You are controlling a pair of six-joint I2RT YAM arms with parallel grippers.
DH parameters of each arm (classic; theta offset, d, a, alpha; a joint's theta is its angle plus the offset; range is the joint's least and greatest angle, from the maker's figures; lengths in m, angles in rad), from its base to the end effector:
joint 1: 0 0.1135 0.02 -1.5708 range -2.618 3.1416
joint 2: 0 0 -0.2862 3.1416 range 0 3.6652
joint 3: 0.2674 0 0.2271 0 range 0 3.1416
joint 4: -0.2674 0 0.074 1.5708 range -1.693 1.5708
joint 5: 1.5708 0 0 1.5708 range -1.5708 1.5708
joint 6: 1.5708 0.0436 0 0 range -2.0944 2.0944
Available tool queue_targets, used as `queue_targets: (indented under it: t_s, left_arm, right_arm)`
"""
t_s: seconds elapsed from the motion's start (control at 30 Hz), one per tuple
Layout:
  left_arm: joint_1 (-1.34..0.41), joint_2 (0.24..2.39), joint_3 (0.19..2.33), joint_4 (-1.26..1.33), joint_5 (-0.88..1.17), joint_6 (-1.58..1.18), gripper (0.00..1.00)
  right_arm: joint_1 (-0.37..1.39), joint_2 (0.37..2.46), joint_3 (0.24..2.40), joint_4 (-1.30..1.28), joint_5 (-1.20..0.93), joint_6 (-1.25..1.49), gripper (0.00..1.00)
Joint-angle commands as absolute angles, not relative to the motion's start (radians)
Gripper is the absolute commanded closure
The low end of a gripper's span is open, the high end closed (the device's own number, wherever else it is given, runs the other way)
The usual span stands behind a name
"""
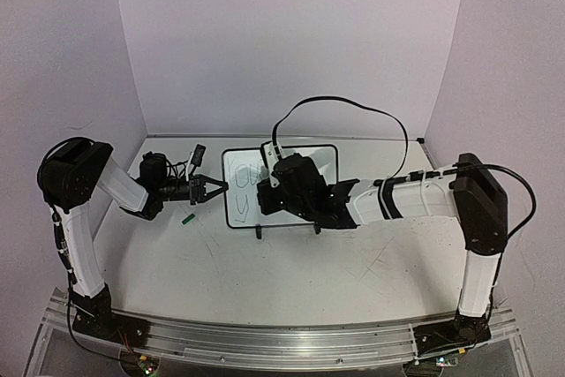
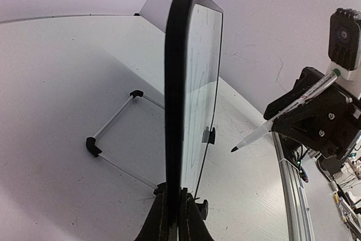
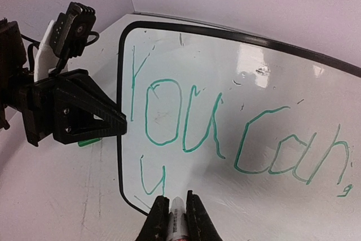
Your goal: Write a sentence on the whiteboard
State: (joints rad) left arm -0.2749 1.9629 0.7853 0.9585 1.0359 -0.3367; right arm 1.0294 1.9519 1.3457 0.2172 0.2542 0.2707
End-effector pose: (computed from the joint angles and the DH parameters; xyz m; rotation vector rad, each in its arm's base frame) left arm 0.3388 -0.1345 0.1777 0.7295 1.7365 -1.3445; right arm 0.2403 0.3784 0.2596 -0.5782 1.9107 0.6052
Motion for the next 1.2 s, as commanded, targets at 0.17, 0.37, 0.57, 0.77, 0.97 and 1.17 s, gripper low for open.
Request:
queue_targets:
  t_s: [0.17, 0.37, 0.57, 0.77, 0.97, 1.17]
  left_arm:
    - [-0.269, 1.941, 0.799, 0.930, 0.987, -0.315, 1.00]
    - [-0.269, 1.944, 0.803, 0.929, 0.988, -0.316, 1.00]
    - [-0.269, 1.945, 0.805, 0.927, 0.991, -0.315, 1.00]
    - [-0.270, 1.944, 0.803, 0.927, 0.991, -0.313, 1.00]
    - [-0.270, 1.945, 0.804, 0.925, 0.991, -0.313, 1.00]
    - [-0.271, 1.942, 0.802, 0.925, 0.992, -0.312, 1.00]
  right_arm:
    - [1.011, 1.986, 1.383, 0.236, 0.262, 0.254, 1.00]
    - [1.010, 2.001, 1.394, 0.235, 0.266, 0.245, 1.00]
    - [1.005, 2.006, 1.415, 0.235, 0.267, 0.236, 1.00]
    - [1.008, 2.039, 1.458, 0.235, 0.224, 0.237, 1.00]
    - [1.008, 2.058, 1.476, 0.235, 0.241, 0.234, 1.00]
    - [1.008, 2.066, 1.474, 0.235, 0.255, 0.239, 1.00]
